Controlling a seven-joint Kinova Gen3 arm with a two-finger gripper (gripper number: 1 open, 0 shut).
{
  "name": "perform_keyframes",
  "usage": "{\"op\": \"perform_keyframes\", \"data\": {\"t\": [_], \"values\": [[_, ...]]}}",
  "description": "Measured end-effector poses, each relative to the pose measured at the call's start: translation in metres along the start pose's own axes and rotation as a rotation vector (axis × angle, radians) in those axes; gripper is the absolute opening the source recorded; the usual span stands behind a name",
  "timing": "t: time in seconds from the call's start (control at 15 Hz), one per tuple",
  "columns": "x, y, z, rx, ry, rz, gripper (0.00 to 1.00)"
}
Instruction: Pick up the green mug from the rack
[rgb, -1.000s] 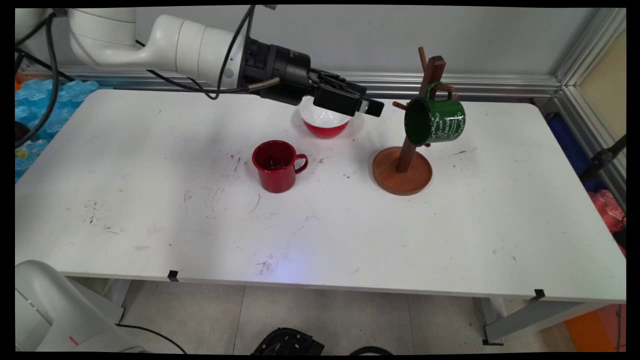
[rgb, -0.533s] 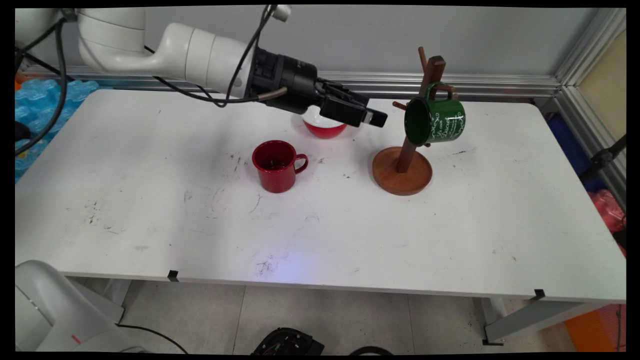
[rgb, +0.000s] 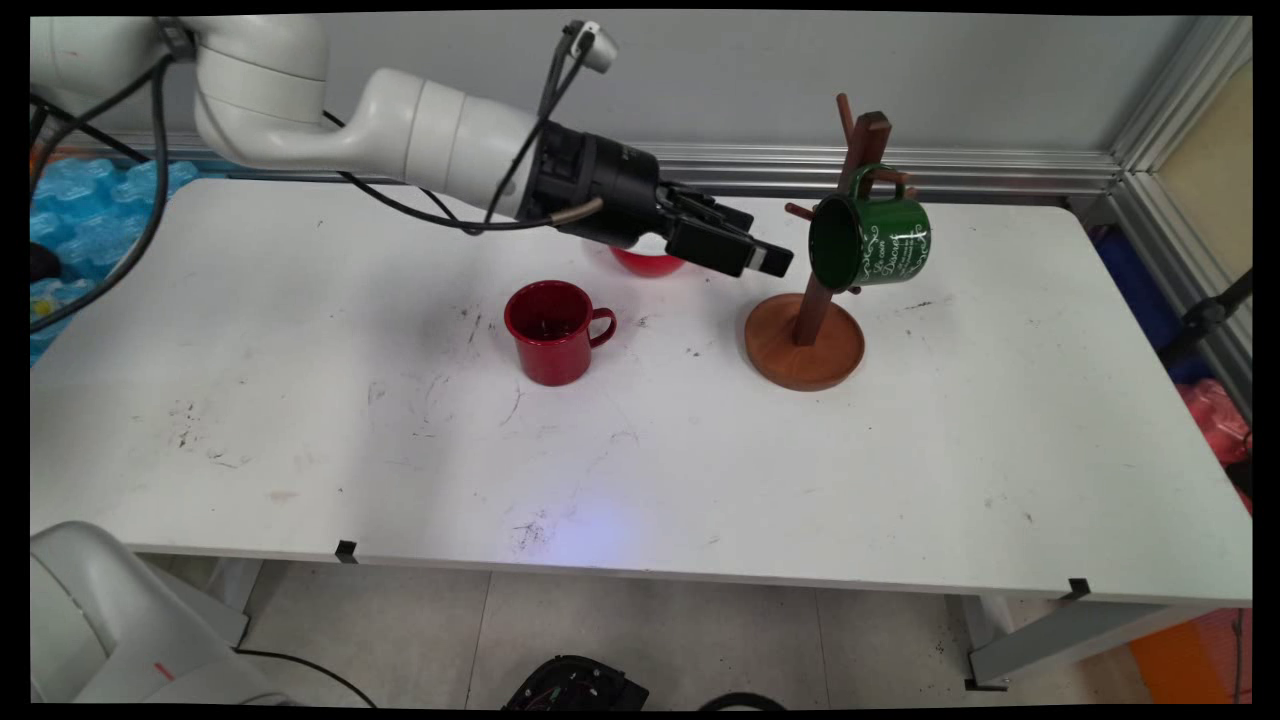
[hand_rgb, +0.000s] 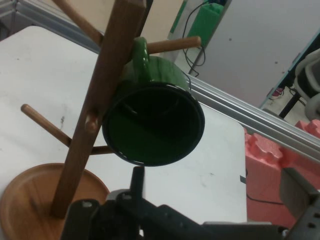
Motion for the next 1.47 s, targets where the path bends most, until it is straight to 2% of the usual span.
{"op": "perform_keyframes", "data": {"t": [1.47], "values": [[0.008,-0.001,0.057,0.024,-0.005,0.037,1.0]]}}
